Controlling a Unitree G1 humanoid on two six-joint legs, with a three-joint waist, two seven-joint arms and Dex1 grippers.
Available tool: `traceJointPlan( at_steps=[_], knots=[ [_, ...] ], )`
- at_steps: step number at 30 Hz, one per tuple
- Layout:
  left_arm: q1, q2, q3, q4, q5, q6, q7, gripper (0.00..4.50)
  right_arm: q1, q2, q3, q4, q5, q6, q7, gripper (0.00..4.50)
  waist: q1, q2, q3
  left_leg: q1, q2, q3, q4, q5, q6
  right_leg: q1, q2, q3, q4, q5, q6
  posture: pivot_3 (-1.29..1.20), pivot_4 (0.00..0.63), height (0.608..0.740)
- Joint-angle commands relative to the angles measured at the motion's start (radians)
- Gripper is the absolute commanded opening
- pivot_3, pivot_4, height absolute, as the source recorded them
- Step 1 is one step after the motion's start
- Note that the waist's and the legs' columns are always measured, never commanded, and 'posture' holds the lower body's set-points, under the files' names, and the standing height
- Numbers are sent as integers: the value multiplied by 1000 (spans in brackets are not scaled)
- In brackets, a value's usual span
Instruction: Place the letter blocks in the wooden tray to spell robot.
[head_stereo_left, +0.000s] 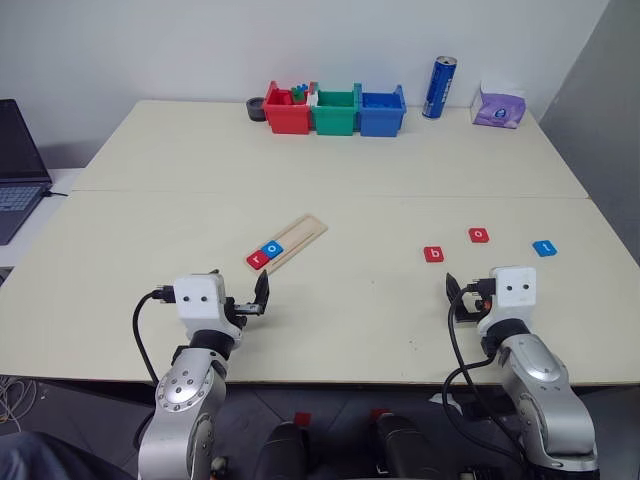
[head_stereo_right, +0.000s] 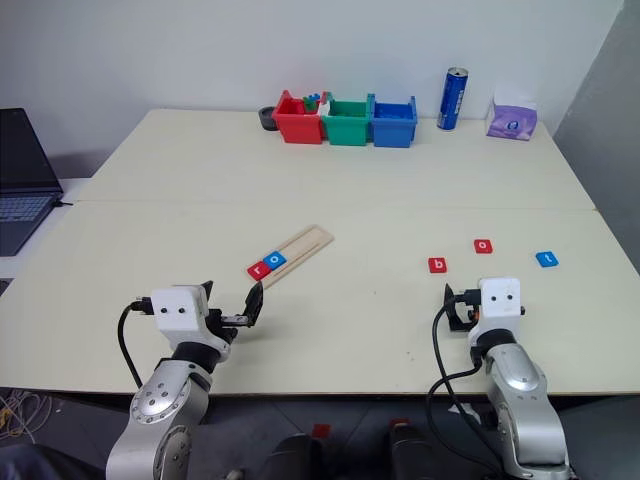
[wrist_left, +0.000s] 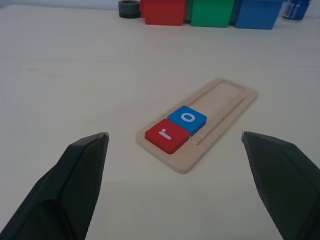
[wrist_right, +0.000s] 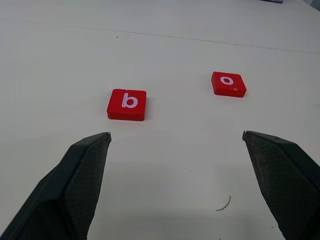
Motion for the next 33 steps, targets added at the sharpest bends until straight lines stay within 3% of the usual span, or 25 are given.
traceJointPlan(
  at_steps=[1,7,16,23,33],
  knots=[
    [-21,14,-5,-13,-11,2,-20,4500,-24,-32,-8,-50,-1,-33,29,4483,0,0,0,0,0,0,0,0,0,0,0,0,0,0,0,0,150,740],
    [-89,63,23,-8,-65,36,-80,4500,-120,-135,-22,-32,107,-4,205,4483,0,0,0,0,0,0,0,0,0,0,0,0,0,0,0,0,150,740],
    [-338,365,89,221,-230,65,-449,4500,-404,-344,21,1,485,183,659,4483,-1,0,0,1,0,-1,0,0,0,1,2,-2,0,0,0,0,150,740],
    [-436,482,34,470,-231,-40,-720,4500,-480,-376,70,25,549,213,744,4483,0,0,1,-1,1,-1,0,0,0,0,1,-2,-1,0,-1,0,150,740],
    [-633,520,-16,862,-146,-223,-900,4500,-498,-391,91,48,548,209,767,4483,2,0,1,-1,1,-1,0,0,0,-1,1,-2,-1,0,-1,0,150,740]
  ],
)
